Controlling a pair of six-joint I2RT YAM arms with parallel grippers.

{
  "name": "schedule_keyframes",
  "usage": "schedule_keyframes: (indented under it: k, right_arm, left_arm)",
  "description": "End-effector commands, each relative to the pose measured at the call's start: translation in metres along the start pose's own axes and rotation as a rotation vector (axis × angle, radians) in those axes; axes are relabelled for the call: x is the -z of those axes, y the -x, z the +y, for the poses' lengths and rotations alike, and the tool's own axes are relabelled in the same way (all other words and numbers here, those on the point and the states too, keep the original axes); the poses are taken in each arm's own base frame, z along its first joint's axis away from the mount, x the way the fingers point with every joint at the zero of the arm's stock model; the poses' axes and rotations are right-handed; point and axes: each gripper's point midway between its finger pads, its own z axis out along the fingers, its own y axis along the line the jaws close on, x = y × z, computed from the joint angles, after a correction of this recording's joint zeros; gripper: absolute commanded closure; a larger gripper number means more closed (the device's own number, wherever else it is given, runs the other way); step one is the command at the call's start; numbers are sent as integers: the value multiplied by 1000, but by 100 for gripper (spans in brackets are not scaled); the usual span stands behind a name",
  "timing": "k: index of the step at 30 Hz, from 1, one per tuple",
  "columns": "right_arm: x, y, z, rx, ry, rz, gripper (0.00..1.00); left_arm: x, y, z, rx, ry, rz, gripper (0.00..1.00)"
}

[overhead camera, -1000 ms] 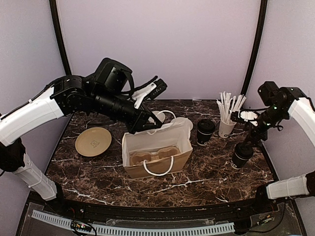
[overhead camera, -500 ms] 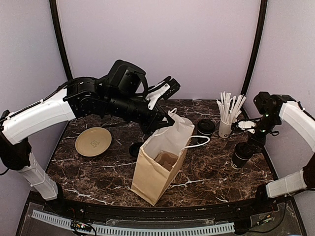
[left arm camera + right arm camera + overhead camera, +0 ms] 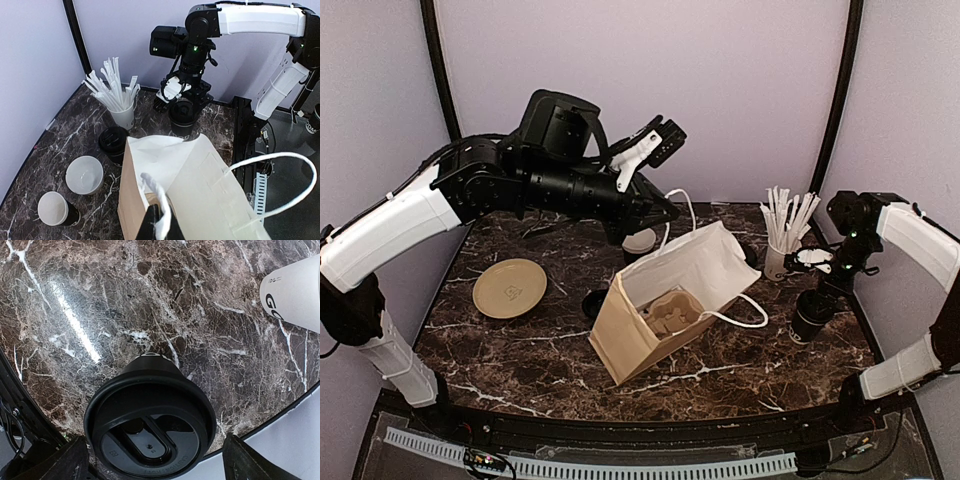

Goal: Pack the takeout coffee

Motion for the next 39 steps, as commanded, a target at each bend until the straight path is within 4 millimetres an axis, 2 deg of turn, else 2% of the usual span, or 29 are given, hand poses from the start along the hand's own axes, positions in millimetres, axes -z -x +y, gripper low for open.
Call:
schedule_keyframes:
  k: [1,9,16,22,26,30,39]
  right_arm:
    - [-5,1,1,-1,25,-3,10]
    - [-10,-5,9,1,55,16,20]
    - [-15,-10,14,2,67,31,15]
    - [-10,-6,12,-9,58,15,30]
    - [13,3,12,-10,18,-43,34]
    - [43,13,24,11,-6,-122,36]
    - [142,50,62,120,-143,-471,37]
  left_arm:
    - [3,21,-3,-46,-19,-57,100]
    - [-19,-2,-1,-46,-18,22,100]
    - [-26,-9,-5,-42,-42,47,100]
    - [-27,-9,-7,-38,-58,46,100]
    - [-28,-9,-7,-36,-59,45,100]
    - [-28,-8,-4,-40,-37,41,100]
    - [-31,-10,6,-28,18,47,100]
